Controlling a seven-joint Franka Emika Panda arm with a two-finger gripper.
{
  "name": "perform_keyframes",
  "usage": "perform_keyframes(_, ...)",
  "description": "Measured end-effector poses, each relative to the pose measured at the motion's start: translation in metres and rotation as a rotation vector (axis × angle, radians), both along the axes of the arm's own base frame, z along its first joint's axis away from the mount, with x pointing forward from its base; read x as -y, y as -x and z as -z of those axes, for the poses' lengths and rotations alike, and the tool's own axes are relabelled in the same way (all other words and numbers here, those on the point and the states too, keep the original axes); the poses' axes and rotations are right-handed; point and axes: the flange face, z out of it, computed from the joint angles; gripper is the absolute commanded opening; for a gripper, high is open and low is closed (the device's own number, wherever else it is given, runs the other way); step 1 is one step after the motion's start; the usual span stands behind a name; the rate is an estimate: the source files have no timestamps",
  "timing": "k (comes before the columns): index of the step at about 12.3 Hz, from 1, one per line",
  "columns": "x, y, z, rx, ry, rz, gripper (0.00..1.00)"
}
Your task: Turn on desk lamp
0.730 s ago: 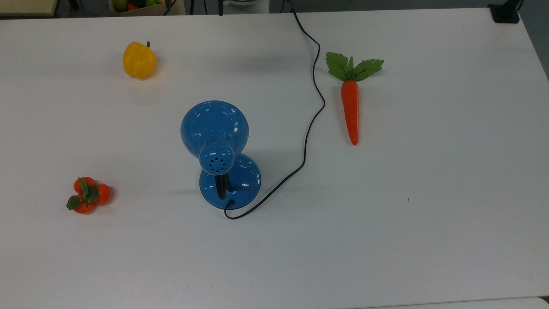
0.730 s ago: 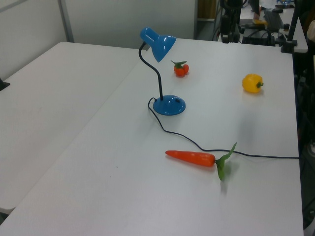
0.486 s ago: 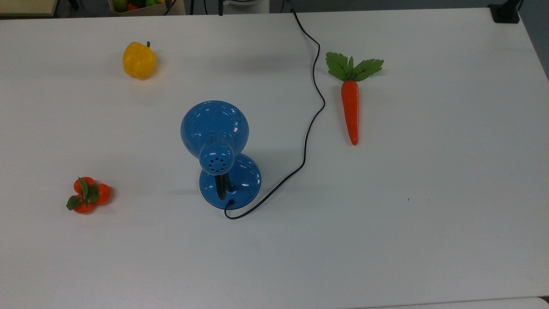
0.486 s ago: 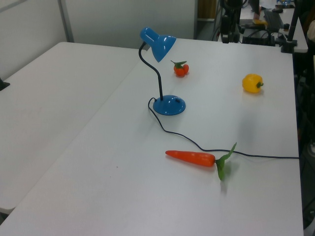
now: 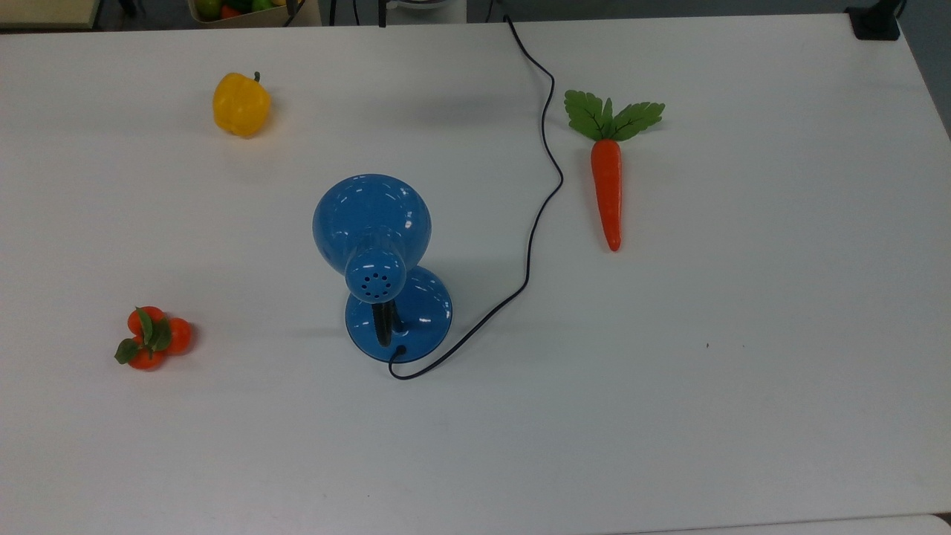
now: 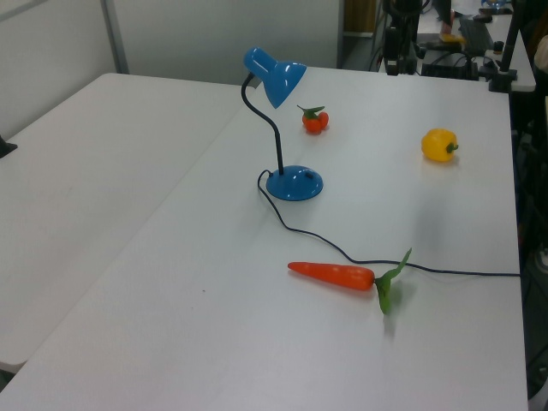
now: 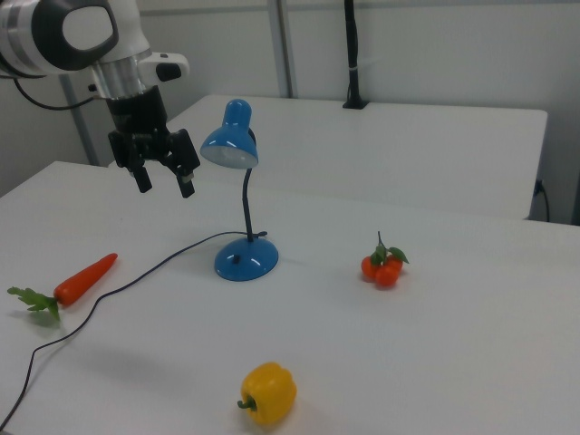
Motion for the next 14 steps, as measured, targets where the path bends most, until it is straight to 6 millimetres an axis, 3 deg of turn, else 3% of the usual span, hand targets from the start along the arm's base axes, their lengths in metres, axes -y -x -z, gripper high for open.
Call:
perform_keyframes(8, -0.0065, 0.0002, 0.0007, -0.003, -0.064, 0.003, 1.00)
perform_keyframes(10, -0.0075, 0.0003, 0.0007, -0.003, -0.074, 0.003, 0.79)
perform_keyframes(12, -0.0075, 0.0003, 0.0007, -0.004, -0.074, -0.005, 0.16)
perform_keyframes(13, -0.0074, 0.0003, 0.0007, -0.006, -0.074, -0.029, 0.00)
perform_keyframes(14, -0.0073, 0.0004, 0.0008, -0.008, -0.074, -0.046, 0.00)
